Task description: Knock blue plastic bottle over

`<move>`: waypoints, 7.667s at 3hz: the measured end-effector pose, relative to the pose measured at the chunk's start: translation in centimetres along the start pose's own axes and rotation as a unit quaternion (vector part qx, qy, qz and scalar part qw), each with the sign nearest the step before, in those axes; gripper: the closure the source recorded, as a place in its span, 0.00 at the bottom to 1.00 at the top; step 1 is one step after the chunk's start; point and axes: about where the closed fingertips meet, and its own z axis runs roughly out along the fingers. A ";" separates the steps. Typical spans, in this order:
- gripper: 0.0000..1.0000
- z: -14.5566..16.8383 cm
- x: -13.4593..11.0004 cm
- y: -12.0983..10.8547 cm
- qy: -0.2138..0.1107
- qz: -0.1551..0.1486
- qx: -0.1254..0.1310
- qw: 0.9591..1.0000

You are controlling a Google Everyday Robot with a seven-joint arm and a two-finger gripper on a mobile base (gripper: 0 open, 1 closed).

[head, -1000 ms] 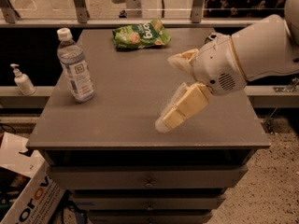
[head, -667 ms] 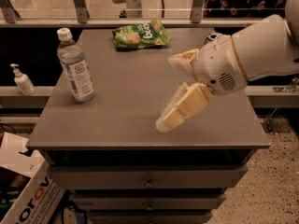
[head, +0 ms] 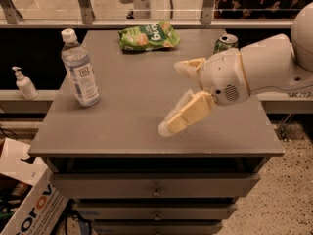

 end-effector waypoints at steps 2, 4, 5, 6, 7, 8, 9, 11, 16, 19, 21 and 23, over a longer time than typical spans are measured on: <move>0.00 7.6 -1.8 -2.8 -0.081 -0.018 0.014 0.996; 0.00 11.2 -3.8 -4.0 -0.120 -0.016 0.030 0.992; 0.00 12.1 -3.7 -4.4 -0.126 -0.019 0.039 0.991; 0.00 14.5 -4.2 -6.6 -0.156 -0.017 0.080 0.984; 0.00 14.7 -4.4 -7.1 -0.157 -0.019 0.091 0.983; 0.00 15.3 -4.7 -6.9 -0.167 -0.019 0.090 0.982; 0.00 17.3 -6.2 -6.9 -0.185 -0.014 0.078 0.980; 0.00 21.7 -9.1 -7.0 -0.209 -0.011 0.056 0.976; 1.00 15.8 -9.8 -7.1 -0.171 -0.021 0.061 0.983; 1.00 12.0 -8.0 -7.0 0.077 -0.145 -0.020 0.986; 1.00 10.5 -2.6 -6.9 0.252 -0.222 -0.097 0.937; 1.00 10.7 1.2 -6.6 0.357 -0.269 -0.146 0.882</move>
Offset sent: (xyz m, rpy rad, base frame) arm 0.0775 0.1102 -0.0379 0.2219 -0.1214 -0.0192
